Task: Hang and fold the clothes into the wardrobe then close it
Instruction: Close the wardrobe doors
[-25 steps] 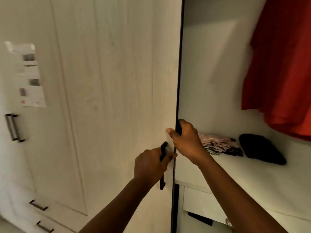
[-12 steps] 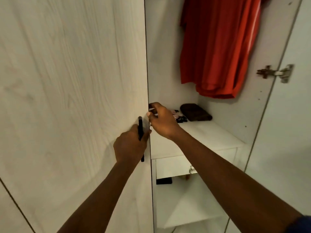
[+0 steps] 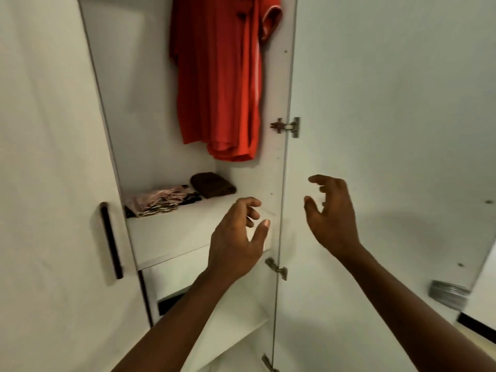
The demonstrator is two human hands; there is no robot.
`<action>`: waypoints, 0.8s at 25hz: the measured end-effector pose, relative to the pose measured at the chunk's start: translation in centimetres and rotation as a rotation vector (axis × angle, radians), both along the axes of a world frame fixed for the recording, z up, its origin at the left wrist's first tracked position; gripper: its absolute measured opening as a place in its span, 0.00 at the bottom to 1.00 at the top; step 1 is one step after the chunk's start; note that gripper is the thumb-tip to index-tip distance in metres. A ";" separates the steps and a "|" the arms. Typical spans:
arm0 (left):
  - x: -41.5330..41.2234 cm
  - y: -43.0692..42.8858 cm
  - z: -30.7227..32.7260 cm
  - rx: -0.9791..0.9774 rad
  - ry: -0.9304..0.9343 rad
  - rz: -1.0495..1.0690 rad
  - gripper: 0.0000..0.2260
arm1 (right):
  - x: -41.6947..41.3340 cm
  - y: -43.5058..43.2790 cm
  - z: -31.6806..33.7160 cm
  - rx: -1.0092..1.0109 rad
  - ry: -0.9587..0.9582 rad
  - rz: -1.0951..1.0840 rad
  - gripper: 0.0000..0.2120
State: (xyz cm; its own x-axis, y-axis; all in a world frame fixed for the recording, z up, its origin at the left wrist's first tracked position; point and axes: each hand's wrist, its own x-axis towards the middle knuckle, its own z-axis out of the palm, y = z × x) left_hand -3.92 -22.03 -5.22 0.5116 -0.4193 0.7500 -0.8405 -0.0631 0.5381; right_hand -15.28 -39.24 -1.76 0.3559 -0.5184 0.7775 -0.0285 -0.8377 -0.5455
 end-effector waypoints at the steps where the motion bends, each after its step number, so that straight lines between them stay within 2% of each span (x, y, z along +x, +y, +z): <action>1: -1.2 -2.3 0.2 0.021 -0.005 -0.048 0.15 | -1.9 -2.1 0.4 -0.036 -0.003 -0.096 0.21; 5: -6.3 -11.2 0.8 0.129 -0.019 -0.228 0.14 | -8.9 -9.8 1.6 -0.158 -0.049 -0.601 0.25; 9: -10.3 -18.7 1.2 0.225 -0.061 -0.322 0.14 | -13.4 -16.6 1.4 0.008 -0.092 -0.809 0.39; 11: -11.6 -21.4 1.2 0.265 -0.069 -0.341 0.14 | -14.5 -19.1 0.9 0.149 -0.112 -0.782 0.42; 14: -13.5 -24.4 1.1 0.277 -0.081 -0.367 0.15 | -15.9 -22.0 0.2 0.397 -0.193 -0.504 0.39; 17: -15.6 -25.6 0.6 0.214 -0.098 -0.377 0.19 | -16.5 -21.9 0.3 0.447 -0.252 -0.448 0.31; 20: -17.8 -25.2 -0.4 0.136 -0.100 -0.383 0.26 | -17.1 -19.8 0.0 0.405 -0.284 -0.464 0.30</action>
State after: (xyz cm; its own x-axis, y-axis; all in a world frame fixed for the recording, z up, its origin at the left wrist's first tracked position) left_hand -21.71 -47.23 -5.59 0.2266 -0.6640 0.7126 -0.8650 0.1990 0.4606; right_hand -32.42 -59.05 -1.78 -0.1632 -0.8383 0.5202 -0.1452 -0.5011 -0.8531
